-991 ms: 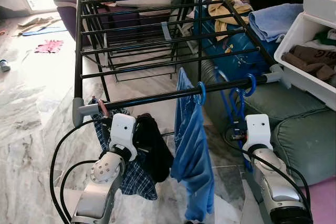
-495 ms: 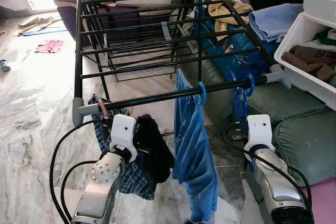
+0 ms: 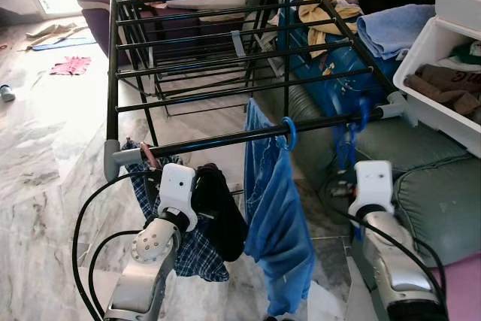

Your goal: Hang hanger

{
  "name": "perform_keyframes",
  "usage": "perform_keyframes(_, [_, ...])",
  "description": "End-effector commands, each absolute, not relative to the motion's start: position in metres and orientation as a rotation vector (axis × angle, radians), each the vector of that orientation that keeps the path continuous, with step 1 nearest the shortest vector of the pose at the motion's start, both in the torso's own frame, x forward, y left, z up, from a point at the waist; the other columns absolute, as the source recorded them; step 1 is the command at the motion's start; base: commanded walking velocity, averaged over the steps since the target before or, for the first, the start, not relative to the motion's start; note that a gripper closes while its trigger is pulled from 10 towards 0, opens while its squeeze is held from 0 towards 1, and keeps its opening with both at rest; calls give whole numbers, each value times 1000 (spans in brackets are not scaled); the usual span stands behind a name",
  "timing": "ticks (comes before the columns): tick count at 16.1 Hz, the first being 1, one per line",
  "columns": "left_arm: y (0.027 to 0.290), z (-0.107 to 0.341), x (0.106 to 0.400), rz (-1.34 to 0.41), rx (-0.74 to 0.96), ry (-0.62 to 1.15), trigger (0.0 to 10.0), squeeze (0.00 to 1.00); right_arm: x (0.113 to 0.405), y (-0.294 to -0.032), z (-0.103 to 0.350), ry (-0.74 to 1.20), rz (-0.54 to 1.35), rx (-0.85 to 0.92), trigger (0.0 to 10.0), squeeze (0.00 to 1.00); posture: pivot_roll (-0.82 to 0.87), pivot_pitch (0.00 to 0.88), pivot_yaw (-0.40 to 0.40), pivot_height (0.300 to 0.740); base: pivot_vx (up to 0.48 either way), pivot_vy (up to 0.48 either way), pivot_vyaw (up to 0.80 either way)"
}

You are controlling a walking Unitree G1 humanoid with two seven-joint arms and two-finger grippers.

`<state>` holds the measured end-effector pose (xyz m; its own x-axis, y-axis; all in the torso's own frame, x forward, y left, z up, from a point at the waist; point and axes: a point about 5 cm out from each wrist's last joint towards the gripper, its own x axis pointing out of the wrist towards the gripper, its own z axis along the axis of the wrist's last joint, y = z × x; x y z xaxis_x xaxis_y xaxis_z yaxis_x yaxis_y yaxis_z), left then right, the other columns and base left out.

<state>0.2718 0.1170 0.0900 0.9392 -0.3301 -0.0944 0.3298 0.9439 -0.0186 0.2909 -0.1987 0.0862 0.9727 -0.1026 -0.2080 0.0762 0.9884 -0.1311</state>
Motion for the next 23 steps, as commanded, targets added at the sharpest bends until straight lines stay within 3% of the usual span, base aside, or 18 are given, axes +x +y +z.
perform_keyframes(1, [118,97,274,-329,2,64,10000,0,289,-201,98,134,-101,-102,0,0,-7,96,-9,740,0,0,0])
perform_keyframes(3, [115,97,274,-326,4,62,10000,0,275,-205,99,88,-96,-92,0,0,-10,96,-9,740,0,0,0])
perform_keyframes(5, [113,98,275,-329,0,52,10000,0,259,-209,87,123,-77,-84,2314,0,-18,95,-8,740,0,0,0])
perform_keyframes(6, [112,98,275,-331,1,52,10000,0,253,-210,81,143,-76,-87,9059,0,-18,95,-8,740,0,0,0])
perform_keyframes(7, [112,98,276,-334,1,51,10000,0,248,-210,77,157,-68,-91,10000,0,-23,95,-5,740,0,0,0])
perform_keyframes(13, [110,98,278,-338,7,46,10000,0,255,-207,80,140,-55,-84,10000,0,-21,90,-6,740,0,0,0])
perform_keyframes(23, [109,97,276,-341,-3,53,10000,0,258,-204,81,140,-49,-87,10000,0,-21,98,-11,740,-330,0,0])
